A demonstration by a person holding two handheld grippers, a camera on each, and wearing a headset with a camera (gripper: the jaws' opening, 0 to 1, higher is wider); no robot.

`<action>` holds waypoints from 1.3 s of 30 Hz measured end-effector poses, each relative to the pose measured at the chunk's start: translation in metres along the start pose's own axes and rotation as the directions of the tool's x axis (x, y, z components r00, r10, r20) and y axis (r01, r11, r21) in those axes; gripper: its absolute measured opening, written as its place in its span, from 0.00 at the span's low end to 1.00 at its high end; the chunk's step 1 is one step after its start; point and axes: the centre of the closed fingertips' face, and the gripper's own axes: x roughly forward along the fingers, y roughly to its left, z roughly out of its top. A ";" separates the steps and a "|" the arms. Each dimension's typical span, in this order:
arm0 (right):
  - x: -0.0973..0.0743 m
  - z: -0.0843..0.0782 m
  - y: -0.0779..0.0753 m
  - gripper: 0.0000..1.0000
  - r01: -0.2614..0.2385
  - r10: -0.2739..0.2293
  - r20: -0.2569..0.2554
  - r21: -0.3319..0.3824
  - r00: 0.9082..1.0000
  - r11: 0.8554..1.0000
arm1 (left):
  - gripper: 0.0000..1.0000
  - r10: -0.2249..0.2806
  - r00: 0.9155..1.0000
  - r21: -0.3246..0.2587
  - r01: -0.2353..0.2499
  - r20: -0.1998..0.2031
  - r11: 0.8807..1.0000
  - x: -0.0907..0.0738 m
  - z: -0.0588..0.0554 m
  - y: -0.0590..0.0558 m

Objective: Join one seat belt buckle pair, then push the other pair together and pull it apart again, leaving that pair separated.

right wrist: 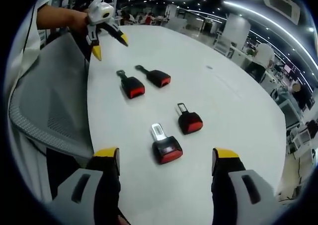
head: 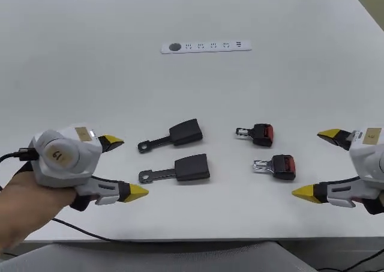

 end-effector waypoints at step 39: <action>0.063 -0.025 0.001 0.45 -0.282 0.250 -0.199 -0.152 0.948 0.947 | 0.43 -0.178 0.969 0.137 0.203 -0.172 0.970 0.089 0.012 -0.028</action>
